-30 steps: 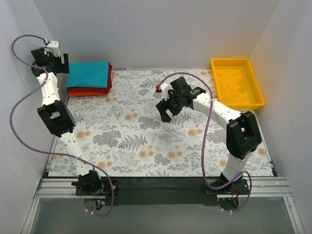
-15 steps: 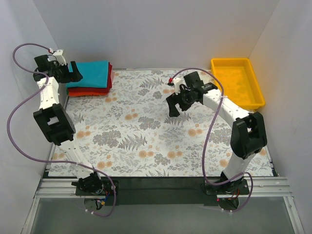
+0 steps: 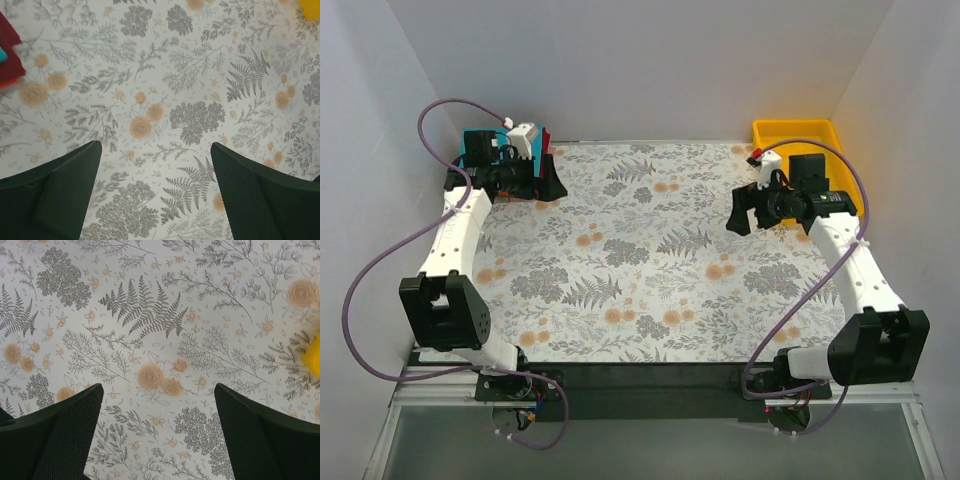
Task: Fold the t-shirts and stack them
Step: Reset both grippers
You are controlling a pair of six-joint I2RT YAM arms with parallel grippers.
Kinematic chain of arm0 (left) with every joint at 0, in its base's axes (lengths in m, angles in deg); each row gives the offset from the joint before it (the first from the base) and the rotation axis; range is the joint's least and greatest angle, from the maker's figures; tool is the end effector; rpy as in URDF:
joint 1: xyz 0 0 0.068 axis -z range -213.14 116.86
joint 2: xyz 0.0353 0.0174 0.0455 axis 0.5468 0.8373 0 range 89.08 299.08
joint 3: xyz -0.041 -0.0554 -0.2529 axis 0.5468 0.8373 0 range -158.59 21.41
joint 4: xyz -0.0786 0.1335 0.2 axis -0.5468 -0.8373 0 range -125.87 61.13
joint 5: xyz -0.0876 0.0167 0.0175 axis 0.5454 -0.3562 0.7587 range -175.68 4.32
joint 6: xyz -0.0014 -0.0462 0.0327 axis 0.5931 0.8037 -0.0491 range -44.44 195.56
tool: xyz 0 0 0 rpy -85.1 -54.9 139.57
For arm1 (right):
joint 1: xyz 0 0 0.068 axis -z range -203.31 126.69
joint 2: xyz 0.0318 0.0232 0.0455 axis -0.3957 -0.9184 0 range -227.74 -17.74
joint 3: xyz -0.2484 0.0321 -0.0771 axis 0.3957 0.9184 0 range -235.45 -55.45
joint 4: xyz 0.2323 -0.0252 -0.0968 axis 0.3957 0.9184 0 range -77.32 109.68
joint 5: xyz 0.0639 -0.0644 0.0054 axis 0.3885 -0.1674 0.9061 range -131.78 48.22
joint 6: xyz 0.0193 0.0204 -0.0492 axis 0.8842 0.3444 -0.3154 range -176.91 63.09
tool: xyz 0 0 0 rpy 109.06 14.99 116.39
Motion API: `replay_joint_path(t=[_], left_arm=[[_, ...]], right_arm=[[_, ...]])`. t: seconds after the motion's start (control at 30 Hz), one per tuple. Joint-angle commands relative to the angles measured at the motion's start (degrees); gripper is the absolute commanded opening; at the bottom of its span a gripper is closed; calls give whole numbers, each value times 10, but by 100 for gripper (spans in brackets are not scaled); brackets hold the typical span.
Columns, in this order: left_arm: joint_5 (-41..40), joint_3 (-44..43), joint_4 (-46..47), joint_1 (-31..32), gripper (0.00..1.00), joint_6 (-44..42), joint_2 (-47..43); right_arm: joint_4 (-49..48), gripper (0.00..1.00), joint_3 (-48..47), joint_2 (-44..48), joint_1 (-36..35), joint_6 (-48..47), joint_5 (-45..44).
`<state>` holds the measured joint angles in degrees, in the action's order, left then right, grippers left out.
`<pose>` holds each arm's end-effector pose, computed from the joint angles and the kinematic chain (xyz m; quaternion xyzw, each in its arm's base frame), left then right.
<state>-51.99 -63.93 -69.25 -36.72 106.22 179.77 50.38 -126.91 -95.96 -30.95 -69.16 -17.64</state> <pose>0.3389 -0.0008 0.3276 -0.1565 0.8794 -0.3454 0.2877 0.2836 0.0544 0.3157 -0.2355 0.8741 0.1774 0.3860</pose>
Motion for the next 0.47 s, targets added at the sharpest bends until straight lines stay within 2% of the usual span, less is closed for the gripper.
replay_joint_path(t=[0.0,0.23,0.33,0.43], left_arm=[[-4,59,-35,-1,91,36,-51],[-22,197,-42,-1,93,43,-167],[-30,232,-36,0,93,46,-212],[-30,227,-36,0,94,56,-235]], right_arm=[[32,98,42,49,22,-15,13],[34,98,134,141,27,-17,15],[33,98,162,172,27,-20,28],[36,98,159,183,27,-22,17]])
